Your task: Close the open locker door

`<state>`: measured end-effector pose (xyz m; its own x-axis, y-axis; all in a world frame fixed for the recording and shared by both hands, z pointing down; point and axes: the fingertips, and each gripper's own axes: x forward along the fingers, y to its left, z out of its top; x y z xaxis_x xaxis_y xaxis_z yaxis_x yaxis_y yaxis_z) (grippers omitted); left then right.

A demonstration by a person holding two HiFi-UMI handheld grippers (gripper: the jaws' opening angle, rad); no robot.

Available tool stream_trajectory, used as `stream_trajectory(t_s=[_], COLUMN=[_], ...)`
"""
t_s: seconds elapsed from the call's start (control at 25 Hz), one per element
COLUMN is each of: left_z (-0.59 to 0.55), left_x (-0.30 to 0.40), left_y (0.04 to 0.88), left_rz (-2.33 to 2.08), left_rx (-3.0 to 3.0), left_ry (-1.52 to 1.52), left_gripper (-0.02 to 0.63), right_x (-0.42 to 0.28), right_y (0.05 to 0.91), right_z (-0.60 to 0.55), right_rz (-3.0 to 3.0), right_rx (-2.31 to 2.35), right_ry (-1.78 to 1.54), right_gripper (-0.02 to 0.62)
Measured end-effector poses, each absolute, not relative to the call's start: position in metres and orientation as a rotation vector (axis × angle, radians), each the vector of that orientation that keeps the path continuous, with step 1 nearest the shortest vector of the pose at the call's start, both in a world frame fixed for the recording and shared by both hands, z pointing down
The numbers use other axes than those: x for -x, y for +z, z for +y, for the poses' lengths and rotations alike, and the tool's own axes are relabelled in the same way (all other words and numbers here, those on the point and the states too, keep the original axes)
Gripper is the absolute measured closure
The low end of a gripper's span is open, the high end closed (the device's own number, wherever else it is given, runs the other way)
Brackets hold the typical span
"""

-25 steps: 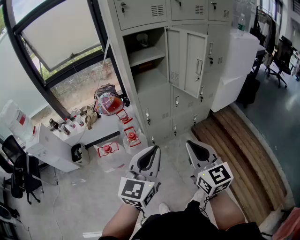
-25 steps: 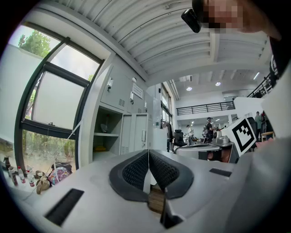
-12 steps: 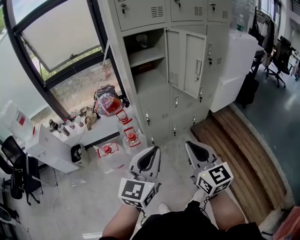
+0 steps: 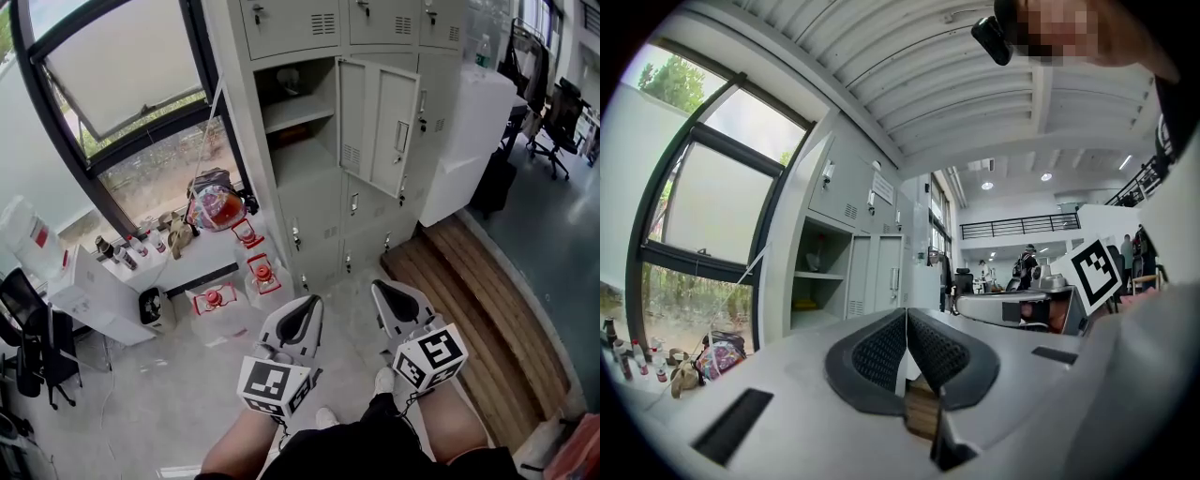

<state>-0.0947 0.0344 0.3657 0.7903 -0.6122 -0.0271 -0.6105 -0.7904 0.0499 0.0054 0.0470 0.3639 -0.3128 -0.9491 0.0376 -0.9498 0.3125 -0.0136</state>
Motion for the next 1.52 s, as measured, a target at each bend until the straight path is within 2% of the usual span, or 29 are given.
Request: stream_trajectory(t_s=[0.64,1.52], left_z=[-0.017,-0.136], left_x=[0.071,-0.036], left_y=[0.359,0.367], left_rz=[-1.129,-1.142], left_rx=[-2.895,-2.87], left_ry=[-0.053,-0.013], left_gripper=[0.588,0.588], right_x=[-0.035,-0.165], right_y=[0.359,0.358], right_z=[-0.019,-0.154], right_rz=[-2.604,-2.59], right_rx=[-1.733,-1.783], right_ry=[0.068,0.091], right_gripper=[0.543,0.543])
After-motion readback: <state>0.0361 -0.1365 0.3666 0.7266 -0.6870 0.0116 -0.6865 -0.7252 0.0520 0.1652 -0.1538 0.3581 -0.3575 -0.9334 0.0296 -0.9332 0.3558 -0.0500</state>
